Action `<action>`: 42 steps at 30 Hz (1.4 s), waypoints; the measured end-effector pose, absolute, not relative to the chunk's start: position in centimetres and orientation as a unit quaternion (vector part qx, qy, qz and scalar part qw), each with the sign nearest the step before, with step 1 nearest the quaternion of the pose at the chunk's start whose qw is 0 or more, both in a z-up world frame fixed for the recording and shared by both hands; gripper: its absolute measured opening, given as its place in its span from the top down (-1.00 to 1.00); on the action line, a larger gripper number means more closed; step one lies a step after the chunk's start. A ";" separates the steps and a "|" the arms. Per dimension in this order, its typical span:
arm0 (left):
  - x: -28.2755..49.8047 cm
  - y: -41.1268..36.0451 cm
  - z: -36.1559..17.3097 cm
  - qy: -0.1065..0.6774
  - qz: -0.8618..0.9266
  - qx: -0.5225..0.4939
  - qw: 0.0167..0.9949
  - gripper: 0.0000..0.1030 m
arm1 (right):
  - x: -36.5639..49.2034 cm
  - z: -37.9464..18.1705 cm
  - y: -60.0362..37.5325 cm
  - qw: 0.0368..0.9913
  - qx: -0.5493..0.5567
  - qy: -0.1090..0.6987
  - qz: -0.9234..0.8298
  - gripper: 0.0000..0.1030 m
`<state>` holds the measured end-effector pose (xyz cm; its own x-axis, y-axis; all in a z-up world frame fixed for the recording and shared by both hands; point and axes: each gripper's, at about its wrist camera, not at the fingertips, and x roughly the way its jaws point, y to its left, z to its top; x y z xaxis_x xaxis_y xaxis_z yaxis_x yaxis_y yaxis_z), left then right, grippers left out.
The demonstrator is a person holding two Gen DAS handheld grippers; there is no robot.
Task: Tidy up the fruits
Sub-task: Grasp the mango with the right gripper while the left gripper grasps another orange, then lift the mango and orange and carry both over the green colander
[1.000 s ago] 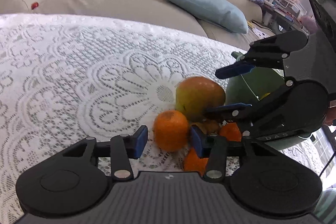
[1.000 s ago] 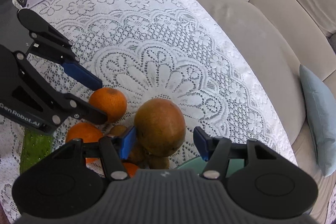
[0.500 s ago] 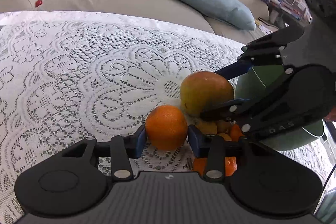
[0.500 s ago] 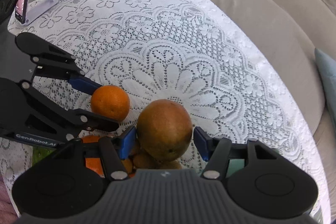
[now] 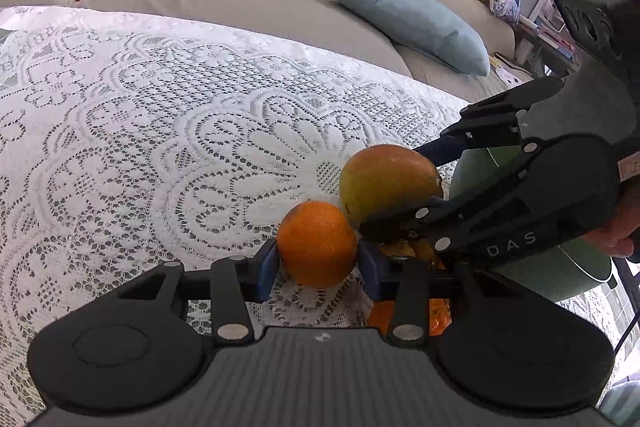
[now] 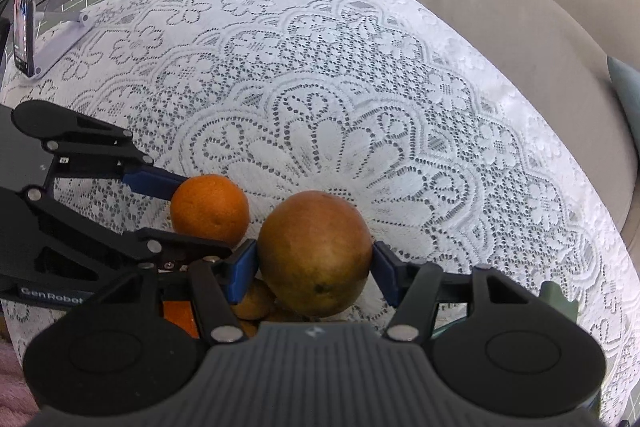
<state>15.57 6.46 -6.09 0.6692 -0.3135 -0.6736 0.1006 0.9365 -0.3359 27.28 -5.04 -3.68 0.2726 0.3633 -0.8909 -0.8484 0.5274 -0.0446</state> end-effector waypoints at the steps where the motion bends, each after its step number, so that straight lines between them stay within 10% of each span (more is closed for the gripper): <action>1: 15.5 6.5 -6.1 0.390 -0.114 -0.137 0.903 0.08 | 27.2 -3.7 -5.0 0.751 -0.270 0.448 0.403 -0.14; 42: 10.0 5.7 0.6 0.360 -0.049 -0.116 0.924 0.10 | 19.4 3.4 -7.8 0.794 -0.300 0.339 0.406 -0.12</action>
